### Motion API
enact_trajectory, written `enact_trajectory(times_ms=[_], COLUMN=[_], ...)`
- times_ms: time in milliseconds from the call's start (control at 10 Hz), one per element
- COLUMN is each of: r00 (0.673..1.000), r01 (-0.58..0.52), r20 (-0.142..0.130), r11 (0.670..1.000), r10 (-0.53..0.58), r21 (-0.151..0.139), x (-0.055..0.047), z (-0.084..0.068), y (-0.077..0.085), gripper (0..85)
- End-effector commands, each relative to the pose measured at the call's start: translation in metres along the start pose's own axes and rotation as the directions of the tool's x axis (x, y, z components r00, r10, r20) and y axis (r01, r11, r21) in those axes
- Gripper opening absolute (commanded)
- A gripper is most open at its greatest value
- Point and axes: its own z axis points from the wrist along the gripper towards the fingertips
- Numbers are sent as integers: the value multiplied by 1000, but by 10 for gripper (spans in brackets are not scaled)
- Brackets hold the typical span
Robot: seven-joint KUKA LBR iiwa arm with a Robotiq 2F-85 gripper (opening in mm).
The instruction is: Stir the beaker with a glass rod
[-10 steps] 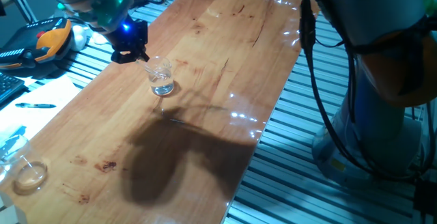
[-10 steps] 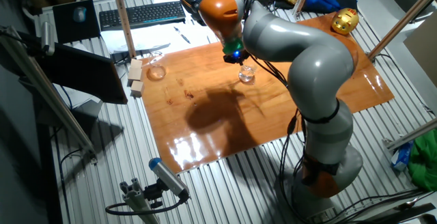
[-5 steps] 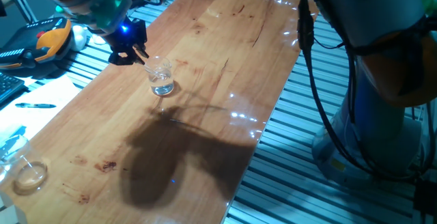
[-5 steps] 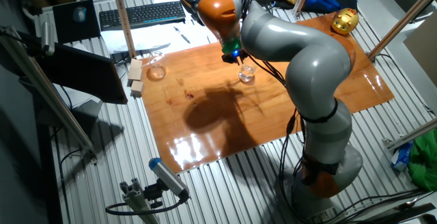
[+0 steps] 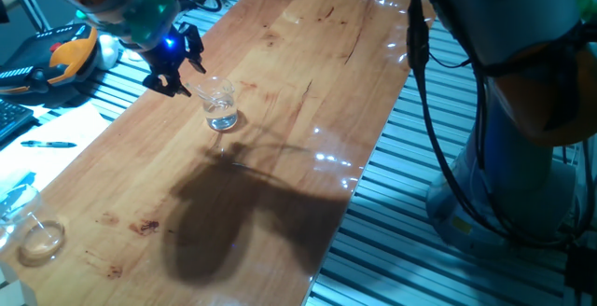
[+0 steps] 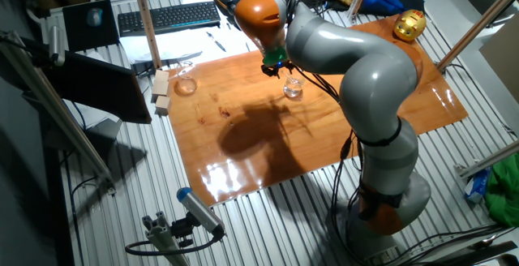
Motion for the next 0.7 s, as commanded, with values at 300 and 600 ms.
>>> enact_trajectory(times_ms=[300, 600], r00=[1000, 1000], r01=[4, -2], r20=[7, 3], r11=[1000, 1000], r10=[-4, 2], r21=[5, 10], x=[-4, -6], z=[7, 11], y=[3, 4], gripper=[510, 510])
